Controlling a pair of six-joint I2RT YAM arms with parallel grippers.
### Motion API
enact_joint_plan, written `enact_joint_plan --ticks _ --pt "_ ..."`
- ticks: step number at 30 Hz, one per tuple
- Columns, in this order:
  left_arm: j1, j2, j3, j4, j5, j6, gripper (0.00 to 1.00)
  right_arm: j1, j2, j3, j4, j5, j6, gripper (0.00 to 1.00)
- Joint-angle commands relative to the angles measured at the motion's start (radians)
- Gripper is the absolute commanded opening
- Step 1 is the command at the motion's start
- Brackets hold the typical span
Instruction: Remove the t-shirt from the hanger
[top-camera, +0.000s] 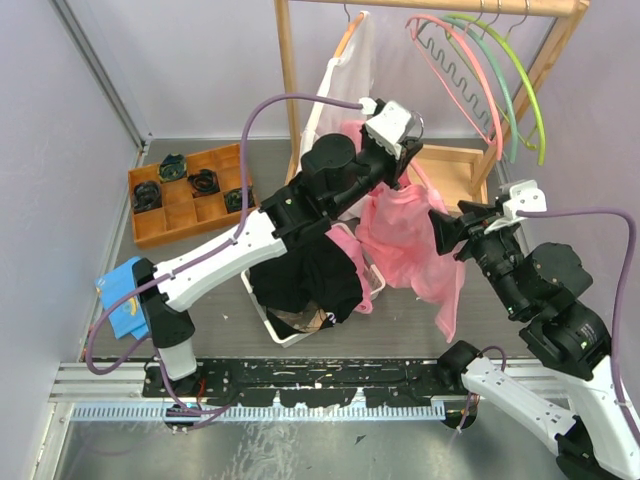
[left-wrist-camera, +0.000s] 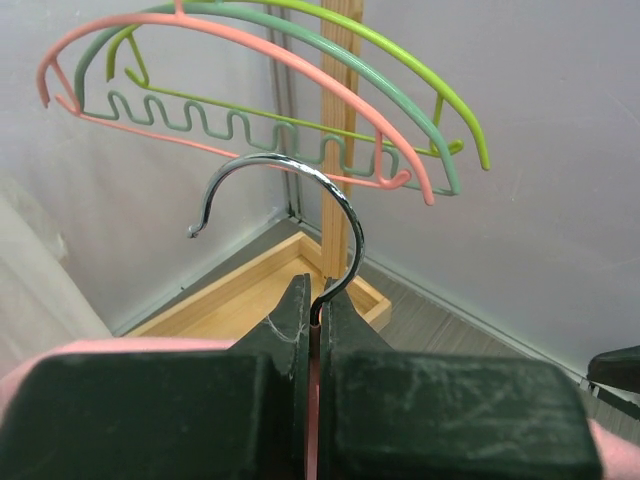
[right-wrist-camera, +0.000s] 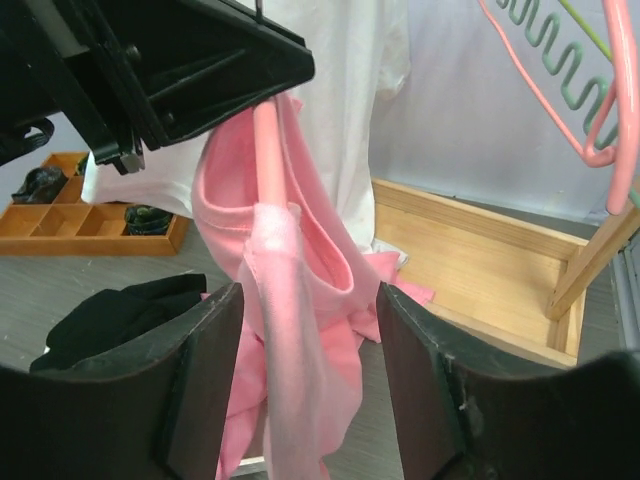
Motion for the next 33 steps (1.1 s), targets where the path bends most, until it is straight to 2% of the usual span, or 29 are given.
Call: enact_joint_plan --ticks 1,10,18,20,23,25,26,27,29,33 --pt "0.012 -0.018 0.103 0.001 -0.058 -0.029 0.0 -0.002 0.005 0.035 -0.002 0.03 0.039 0.65" --pt "0.057 0.014 0.254 -0.102 -0.068 -0.053 0.0 -0.003 -0.065 -0.006 -0.063 -0.004 0.094 0.68" --pt "0.08 0.031 0.317 -0.141 -0.071 -0.06 0.0 -0.003 -0.113 -0.06 -0.098 0.004 0.115 0.67" --pt "0.083 0.031 0.321 -0.146 -0.073 -0.06 0.0 -0.003 -0.125 -0.067 -0.104 0.005 0.121 0.6" --pt "0.088 0.032 0.329 -0.15 -0.08 -0.065 0.0 -0.002 -0.135 -0.073 -0.118 0.004 0.128 0.44" --pt "0.094 0.031 0.334 -0.153 -0.084 -0.071 0.0 -0.003 -0.142 -0.078 -0.129 0.004 0.134 0.29" --pt "0.098 0.031 0.337 -0.153 -0.087 -0.074 0.0 -0.003 -0.147 -0.082 -0.135 0.006 0.136 0.17" --pt "0.099 0.031 0.34 -0.155 -0.09 -0.077 0.0 -0.002 -0.15 -0.086 -0.139 0.007 0.139 0.1" --pt "0.102 0.03 0.347 -0.159 -0.1 -0.082 0.0 -0.002 -0.155 -0.097 -0.145 0.008 0.148 0.05" --pt "0.112 0.026 0.359 -0.161 -0.109 -0.099 0.0 -0.002 -0.148 -0.117 -0.166 -0.005 0.166 0.06"
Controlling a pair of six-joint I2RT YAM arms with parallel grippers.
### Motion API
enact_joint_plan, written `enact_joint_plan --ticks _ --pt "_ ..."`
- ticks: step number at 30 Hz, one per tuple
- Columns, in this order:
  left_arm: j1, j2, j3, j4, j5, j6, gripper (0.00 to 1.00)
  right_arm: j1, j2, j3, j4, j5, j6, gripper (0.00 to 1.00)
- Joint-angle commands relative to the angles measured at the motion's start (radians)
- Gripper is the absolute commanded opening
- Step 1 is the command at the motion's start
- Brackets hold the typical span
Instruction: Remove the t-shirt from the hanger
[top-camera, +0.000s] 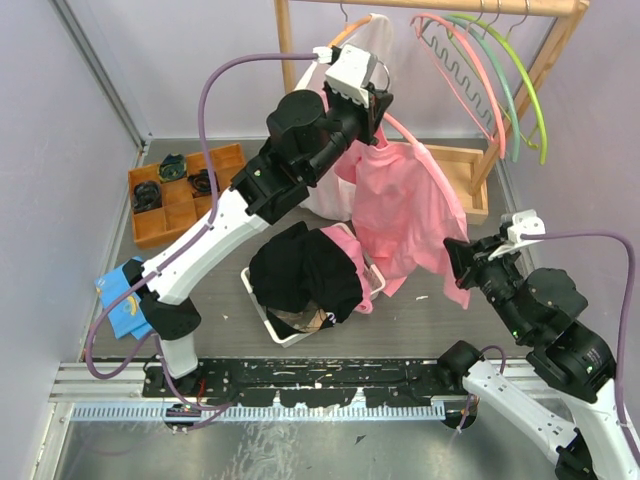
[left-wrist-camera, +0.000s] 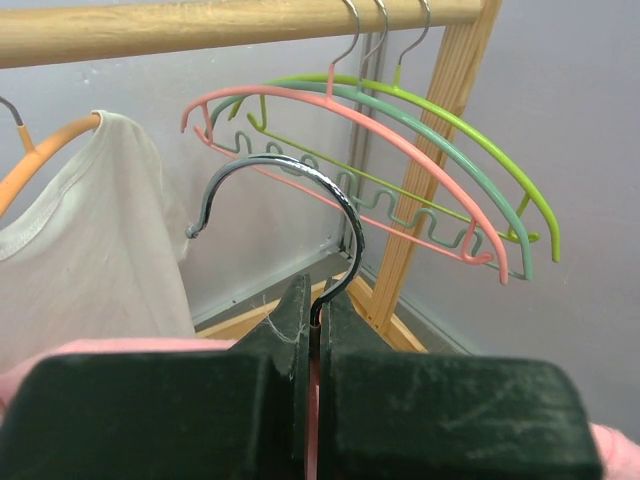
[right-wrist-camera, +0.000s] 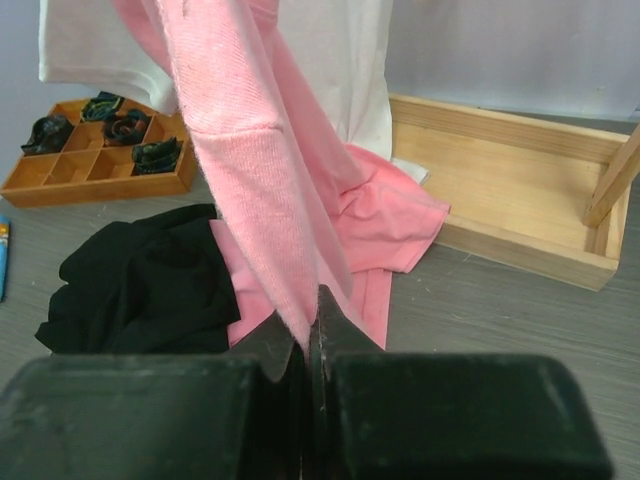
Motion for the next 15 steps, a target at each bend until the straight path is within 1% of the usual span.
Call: enact_joint_plan --ticks 1,3,4,5,7,8,14,15 --pt "0.017 -0.015 0.073 0.043 -0.026 -0.031 0.0 -0.002 0.003 -0.021 -0.008 -0.007 0.03 0.08" --pt "0.023 -0.017 0.079 0.041 -0.028 -0.036 0.0 -0.002 -0.002 -0.033 -0.013 -0.008 0.037 0.17" --pt "0.025 -0.018 0.081 0.038 -0.028 -0.037 0.0 -0.002 -0.005 -0.038 -0.014 -0.007 0.041 0.18" --pt "0.025 -0.02 0.083 0.038 -0.028 -0.037 0.0 -0.003 -0.01 -0.043 -0.015 -0.005 0.043 0.15" --pt "0.029 -0.023 0.083 0.038 -0.029 -0.042 0.0 -0.003 -0.017 -0.055 -0.017 0.006 0.052 0.03" --pt "0.031 -0.025 0.083 0.038 -0.03 -0.044 0.0 -0.003 -0.021 -0.06 -0.018 0.011 0.056 0.01" --pt "0.039 -0.035 0.088 0.035 -0.028 -0.065 0.0 -0.002 0.018 -0.052 -0.039 0.018 0.072 0.01" --pt "0.039 -0.038 0.085 0.034 -0.026 -0.065 0.0 -0.002 0.021 -0.049 -0.039 0.017 0.073 0.03"
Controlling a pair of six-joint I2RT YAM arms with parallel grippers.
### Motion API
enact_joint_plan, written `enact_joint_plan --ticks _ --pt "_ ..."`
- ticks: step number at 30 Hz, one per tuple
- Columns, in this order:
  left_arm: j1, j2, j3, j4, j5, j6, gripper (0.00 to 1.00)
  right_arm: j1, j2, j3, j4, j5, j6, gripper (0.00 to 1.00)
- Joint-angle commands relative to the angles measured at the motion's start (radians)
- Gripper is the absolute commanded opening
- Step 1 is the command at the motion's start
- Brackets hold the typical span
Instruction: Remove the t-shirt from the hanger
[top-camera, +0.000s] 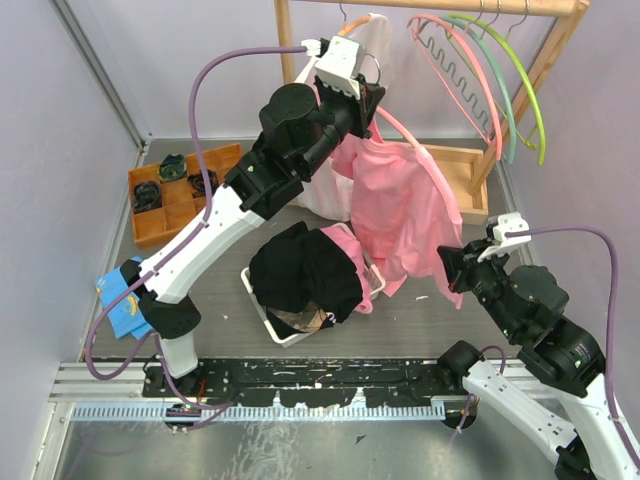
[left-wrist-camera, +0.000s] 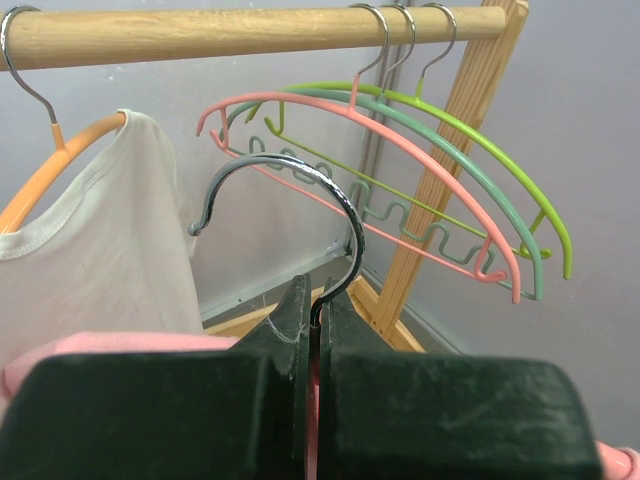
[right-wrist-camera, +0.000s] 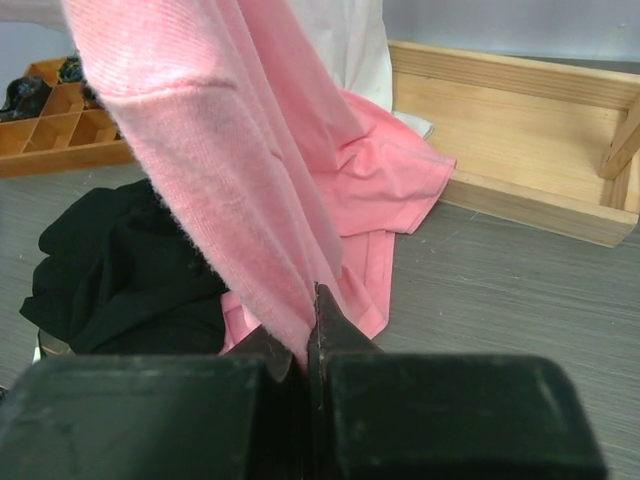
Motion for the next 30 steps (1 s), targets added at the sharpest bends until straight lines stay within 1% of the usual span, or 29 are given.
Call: enact_joint_plan --ticks 1,3,5,7,15,16,17,19,20,21,25,30 --pt "0.011 -0.043 0.045 0.065 -0.011 -0.032 0.0 -0.002 0.021 0.019 0.009 0.018 0.019 0.11" --pt "0.011 -0.05 0.028 0.068 -0.004 -0.033 0.0 -0.002 0.009 0.027 0.026 0.019 0.016 0.29" --pt "0.01 -0.055 0.013 0.069 -0.003 -0.035 0.0 -0.002 -0.01 0.046 0.049 0.014 0.008 0.42" --pt "0.01 -0.058 0.0 0.071 -0.004 -0.034 0.0 -0.002 -0.023 0.071 0.066 0.006 0.001 0.45" --pt "0.012 -0.06 -0.005 0.068 -0.005 -0.033 0.0 -0.003 -0.012 0.141 0.103 -0.008 -0.007 0.45" --pt "0.011 -0.06 -0.005 0.066 -0.004 -0.033 0.0 -0.003 -0.012 0.141 0.108 -0.013 -0.007 0.42" --pt "0.012 -0.06 -0.005 0.065 -0.005 -0.033 0.0 -0.003 -0.012 0.141 0.111 -0.016 -0.004 0.36" --pt "0.01 -0.06 -0.003 0.064 -0.008 -0.03 0.0 -0.003 -0.012 0.137 0.117 -0.025 0.006 0.13" --pt "0.011 -0.06 0.001 0.064 -0.01 -0.028 0.0 -0.003 -0.012 0.135 0.116 -0.025 0.012 0.04" --pt "0.012 -0.059 0.008 0.064 -0.012 -0.027 0.0 -0.003 -0.011 0.132 0.112 -0.026 0.019 0.01" --pt "0.015 -0.045 0.072 0.045 -0.024 -0.021 0.0 -0.003 0.001 0.094 0.093 -0.009 0.062 0.01" --pt "0.018 -0.035 0.138 0.029 -0.03 -0.022 0.0 -0.003 0.055 0.003 0.038 0.101 0.203 0.01"
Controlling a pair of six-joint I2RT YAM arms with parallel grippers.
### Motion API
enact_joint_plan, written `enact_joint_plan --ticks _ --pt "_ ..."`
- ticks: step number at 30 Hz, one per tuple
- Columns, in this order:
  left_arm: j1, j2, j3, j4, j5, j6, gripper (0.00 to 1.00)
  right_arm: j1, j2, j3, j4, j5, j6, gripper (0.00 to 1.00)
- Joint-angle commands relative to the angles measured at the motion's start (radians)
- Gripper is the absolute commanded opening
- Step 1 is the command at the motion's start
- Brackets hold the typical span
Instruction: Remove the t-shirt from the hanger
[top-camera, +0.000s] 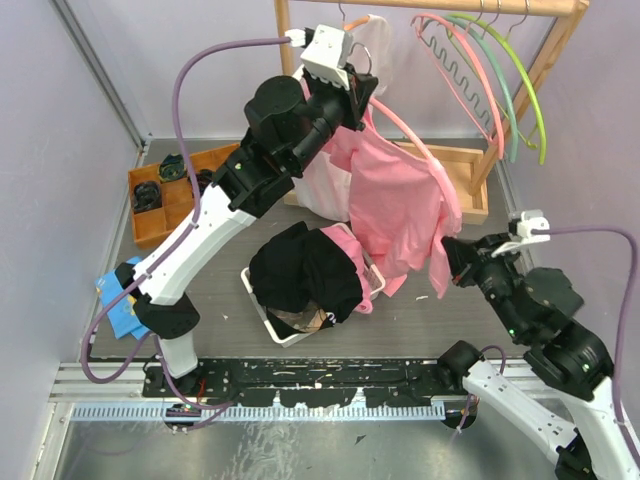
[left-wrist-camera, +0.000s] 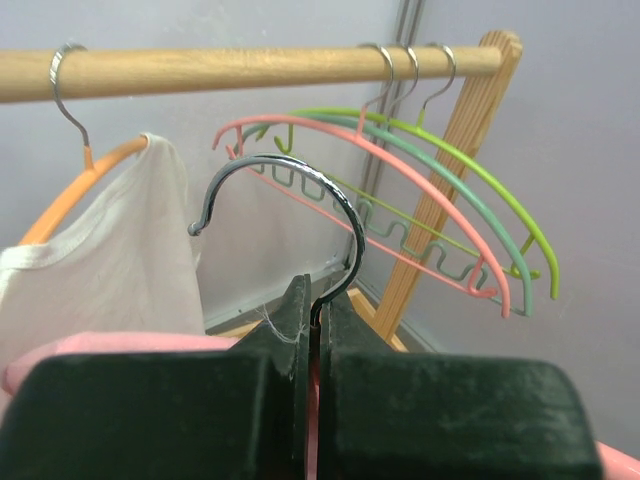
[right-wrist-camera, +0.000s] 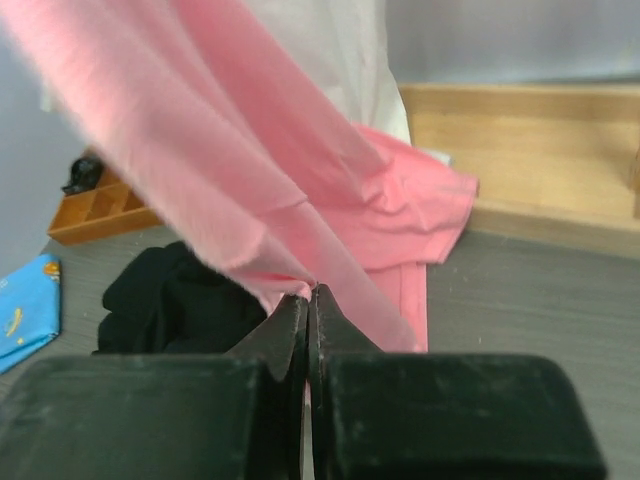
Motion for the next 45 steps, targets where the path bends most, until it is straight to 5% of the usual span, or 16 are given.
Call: enact_joint_plan --ticks 1,10,15,22,38,45 --pt "0.011 -0.029 0.098 0.071 -0.024 0.0 0.0 -0.003 0.081 -0.076 -0.043 0.117 0.169 0.01" --pt "0.017 -0.046 0.081 0.066 -0.023 0.004 0.0 -0.003 0.087 -0.127 0.007 0.064 0.207 0.02" --pt "0.016 -0.056 0.047 0.077 -0.017 -0.003 0.0 -0.002 -0.049 -0.121 0.086 0.043 0.121 0.29" --pt "0.017 -0.057 0.027 0.082 -0.011 -0.017 0.0 -0.003 -0.165 -0.089 0.161 -0.016 0.047 0.43" --pt "0.017 -0.073 -0.005 0.077 0.008 -0.036 0.0 -0.004 -0.061 -0.041 0.249 -0.099 -0.03 0.43" --pt "0.017 -0.089 -0.035 0.084 0.007 -0.038 0.0 -0.003 -0.087 -0.054 0.287 0.003 -0.023 0.23"
